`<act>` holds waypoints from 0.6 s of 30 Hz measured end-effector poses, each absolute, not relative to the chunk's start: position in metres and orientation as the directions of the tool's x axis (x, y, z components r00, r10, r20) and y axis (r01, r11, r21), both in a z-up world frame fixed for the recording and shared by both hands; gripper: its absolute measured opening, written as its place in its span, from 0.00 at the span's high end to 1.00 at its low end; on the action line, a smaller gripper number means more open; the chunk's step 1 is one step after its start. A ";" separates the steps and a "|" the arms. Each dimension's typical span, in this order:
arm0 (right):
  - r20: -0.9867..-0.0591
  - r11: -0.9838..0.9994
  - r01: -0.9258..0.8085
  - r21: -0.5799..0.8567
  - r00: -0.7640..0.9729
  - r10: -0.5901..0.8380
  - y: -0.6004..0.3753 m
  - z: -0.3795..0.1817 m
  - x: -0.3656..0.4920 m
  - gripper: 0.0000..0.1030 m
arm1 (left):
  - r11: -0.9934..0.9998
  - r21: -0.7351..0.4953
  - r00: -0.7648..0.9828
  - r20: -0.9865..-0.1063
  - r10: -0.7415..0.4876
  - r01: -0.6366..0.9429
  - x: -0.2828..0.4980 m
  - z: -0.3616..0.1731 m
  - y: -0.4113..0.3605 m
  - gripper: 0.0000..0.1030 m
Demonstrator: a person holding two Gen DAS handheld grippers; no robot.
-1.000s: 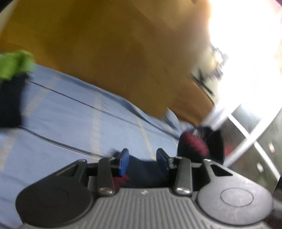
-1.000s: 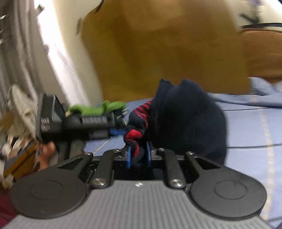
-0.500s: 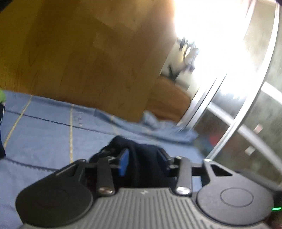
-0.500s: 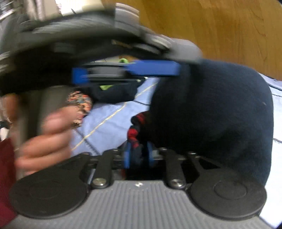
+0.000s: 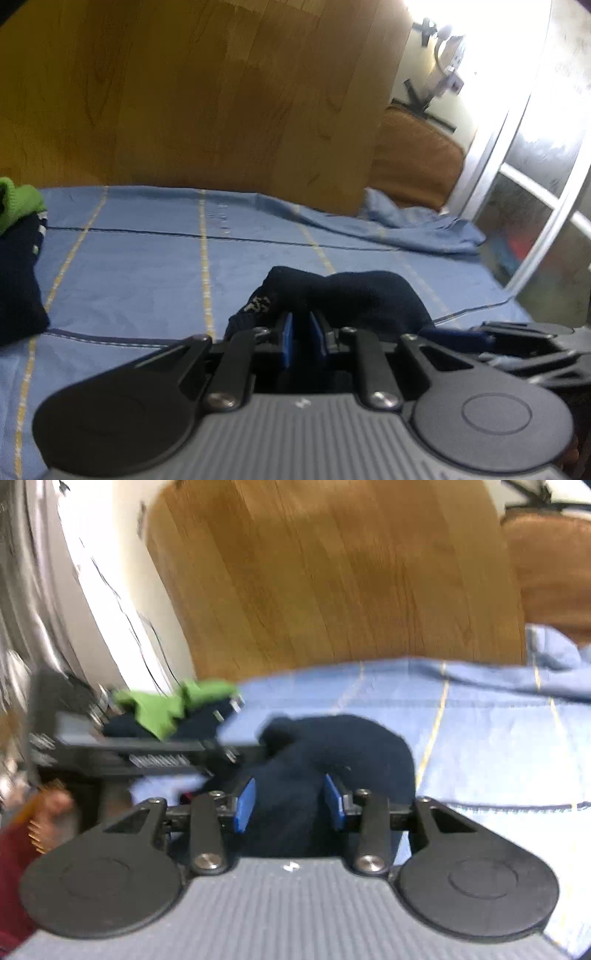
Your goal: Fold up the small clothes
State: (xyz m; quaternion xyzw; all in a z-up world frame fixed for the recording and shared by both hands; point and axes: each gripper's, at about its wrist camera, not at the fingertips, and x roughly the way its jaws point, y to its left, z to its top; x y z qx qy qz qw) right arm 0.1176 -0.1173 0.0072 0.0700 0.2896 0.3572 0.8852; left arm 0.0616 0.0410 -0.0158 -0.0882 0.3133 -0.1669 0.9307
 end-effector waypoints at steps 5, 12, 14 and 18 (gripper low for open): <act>-0.470 0.762 -0.596 0.252 0.613 0.635 -0.099 0.002 0.110 0.59 | 0.925 -0.304 0.740 -0.564 -0.367 0.228 0.072 -0.020 0.048 0.87; -0.353 0.711 -0.598 0.370 0.618 0.703 -0.130 0.007 0.099 0.36 | 0.915 -0.335 0.760 -0.527 -0.380 0.224 0.045 0.002 0.063 0.34; -0.294 0.695 -0.578 0.428 0.638 0.712 -0.150 0.008 0.089 0.23 | 0.935 -0.307 0.806 -0.500 -0.316 0.176 0.030 0.007 0.072 0.00; -0.306 0.672 -0.505 0.542 0.627 0.717 -0.175 -0.010 0.091 0.14 | 0.900 -0.389 0.774 -0.502 -0.387 0.197 0.017 0.001 0.087 0.00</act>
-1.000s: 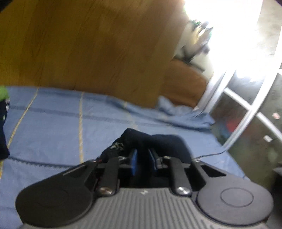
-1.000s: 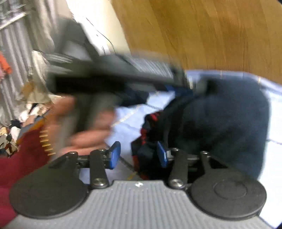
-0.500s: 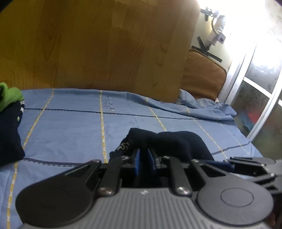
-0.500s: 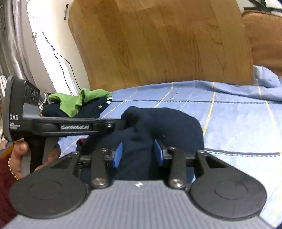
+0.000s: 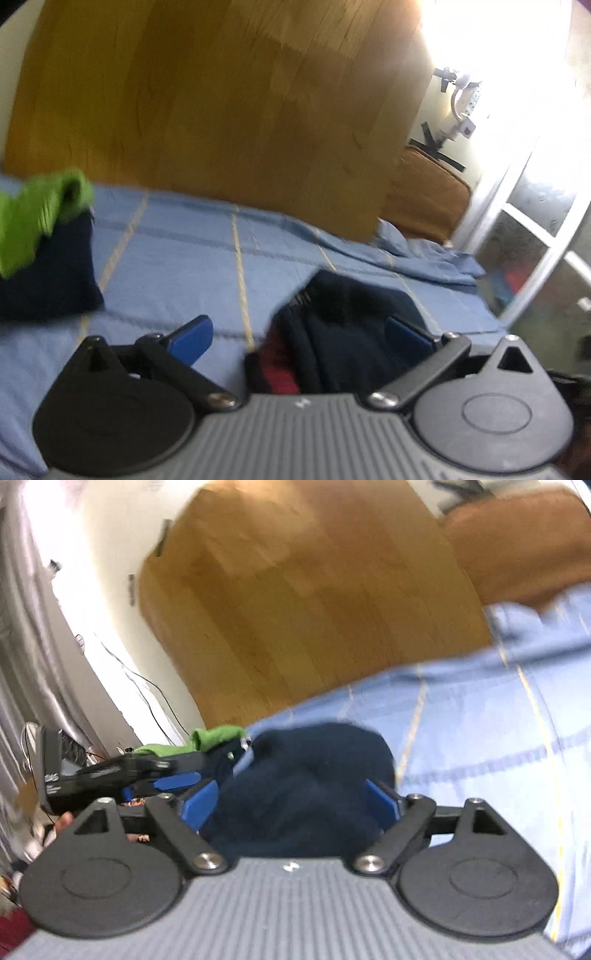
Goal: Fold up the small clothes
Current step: 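Lift the folded sweater bundle with both grippers and set it beside the green garment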
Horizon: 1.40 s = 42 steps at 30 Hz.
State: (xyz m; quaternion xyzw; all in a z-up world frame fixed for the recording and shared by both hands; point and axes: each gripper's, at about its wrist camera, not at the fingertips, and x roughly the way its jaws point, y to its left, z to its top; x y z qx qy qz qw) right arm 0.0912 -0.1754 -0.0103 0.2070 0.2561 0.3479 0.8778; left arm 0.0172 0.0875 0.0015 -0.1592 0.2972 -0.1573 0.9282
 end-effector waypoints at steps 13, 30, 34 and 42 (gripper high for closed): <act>-0.375 0.606 -0.428 0.670 0.510 0.774 -0.154 -0.057 0.112 0.11 | 0.711 -0.688 0.596 -0.513 -0.617 0.144 0.036 -0.067 0.093 0.00; -0.222 0.627 -0.691 0.360 0.589 0.777 -0.030 0.049 0.204 0.51 | 0.857 -0.474 0.860 -0.334 -0.387 0.202 0.098 0.046 0.135 0.26; -0.228 0.629 -0.696 0.347 0.588 0.776 0.018 0.048 0.276 0.51 | 0.878 -0.469 0.883 -0.368 -0.292 0.095 0.163 0.043 0.165 0.25; -0.404 0.686 -0.586 0.430 0.555 0.727 0.084 -0.027 0.384 0.51 | 0.894 -0.432 0.815 -0.557 -0.160 -0.120 0.269 -0.032 0.203 0.29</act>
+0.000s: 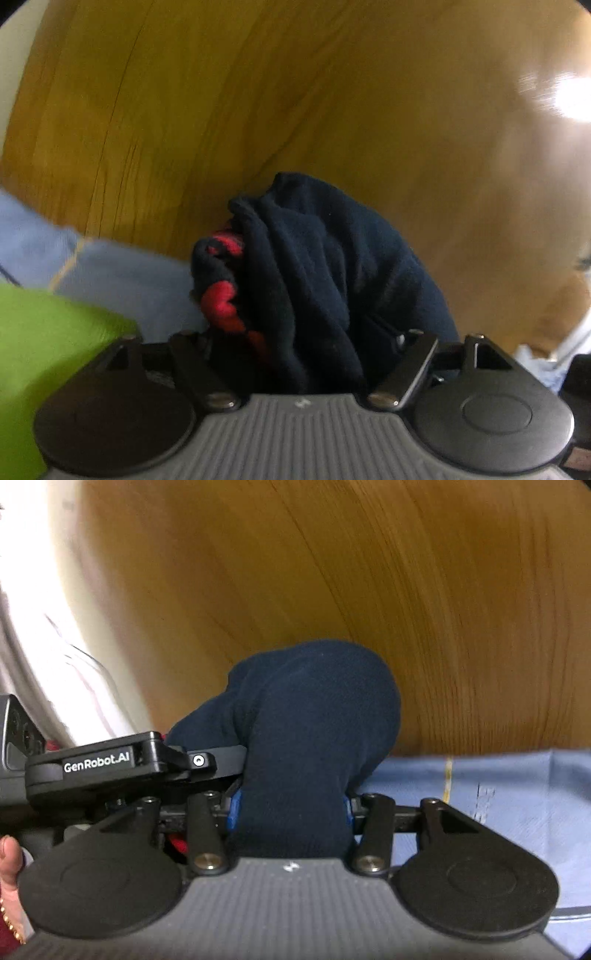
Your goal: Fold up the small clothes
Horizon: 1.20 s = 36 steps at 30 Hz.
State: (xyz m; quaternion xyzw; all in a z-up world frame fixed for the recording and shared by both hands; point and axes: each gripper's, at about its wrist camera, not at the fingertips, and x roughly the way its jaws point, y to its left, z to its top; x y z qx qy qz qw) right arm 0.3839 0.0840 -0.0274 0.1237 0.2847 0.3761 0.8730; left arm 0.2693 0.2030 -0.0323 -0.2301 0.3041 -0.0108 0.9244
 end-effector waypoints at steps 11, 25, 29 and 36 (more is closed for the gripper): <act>-0.387 0.793 -0.489 0.363 0.695 0.606 0.050 -0.030 0.329 0.19 | 0.940 -0.258 0.872 -0.484 0.074 -0.222 0.195 -0.017 0.156 0.16; -0.404 0.880 -0.411 0.239 0.782 0.475 -0.002 -0.043 0.190 0.16 | 0.929 0.072 0.823 -0.443 0.356 -0.363 0.075 -0.051 0.072 0.05; -0.385 0.875 -0.385 0.292 0.791 0.476 -0.013 -0.046 0.182 0.16 | 0.921 0.094 0.812 -0.443 0.379 -0.379 0.068 -0.051 0.070 0.04; -0.383 0.857 -0.373 0.355 0.779 0.497 -0.027 -0.049 0.182 0.16 | 0.917 0.111 0.788 -0.480 0.386 -0.382 0.069 -0.055 0.069 0.05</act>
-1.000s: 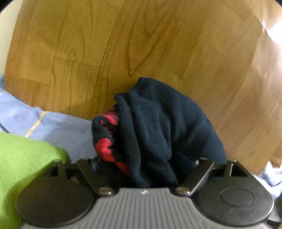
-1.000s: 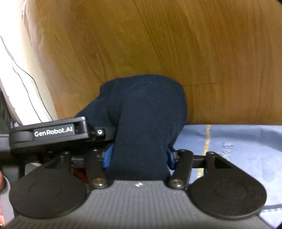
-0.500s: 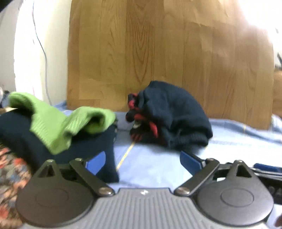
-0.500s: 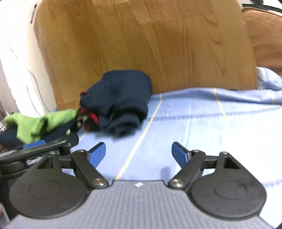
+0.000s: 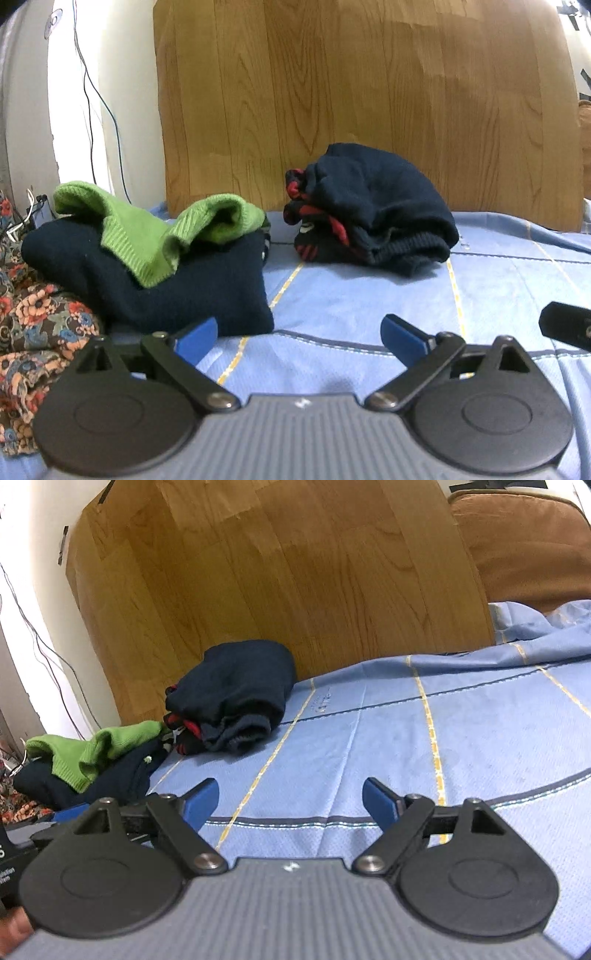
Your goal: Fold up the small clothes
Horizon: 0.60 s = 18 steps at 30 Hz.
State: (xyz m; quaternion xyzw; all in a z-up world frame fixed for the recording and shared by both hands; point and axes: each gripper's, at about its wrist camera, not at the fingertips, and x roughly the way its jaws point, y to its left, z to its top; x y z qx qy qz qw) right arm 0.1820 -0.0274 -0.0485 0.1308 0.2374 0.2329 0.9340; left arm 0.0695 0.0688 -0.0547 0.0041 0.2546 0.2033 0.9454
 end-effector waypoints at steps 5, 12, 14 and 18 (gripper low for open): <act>-0.385 0.852 -0.385 0.354 0.770 0.508 -0.025 -0.048 0.182 0.15 | 0.918 0.099 0.779 -0.500 0.379 -0.383 0.072 -0.057 0.072 0.04; -0.390 0.842 -0.389 0.374 0.758 0.523 -0.027 -0.049 0.183 0.15 | 0.922 0.087 0.776 -0.514 0.367 -0.378 0.074 -0.058 0.074 0.02; -0.391 0.840 -0.387 0.380 0.756 0.525 -0.027 -0.050 0.184 0.15 | 0.922 0.086 0.776 -0.514 0.366 -0.378 0.074 -0.058 0.074 0.01; -0.394 0.835 -0.381 0.396 0.751 0.529 -0.029 -0.050 0.186 0.14 | 0.922 0.090 0.776 -0.513 0.366 -0.376 0.074 -0.058 0.074 0.00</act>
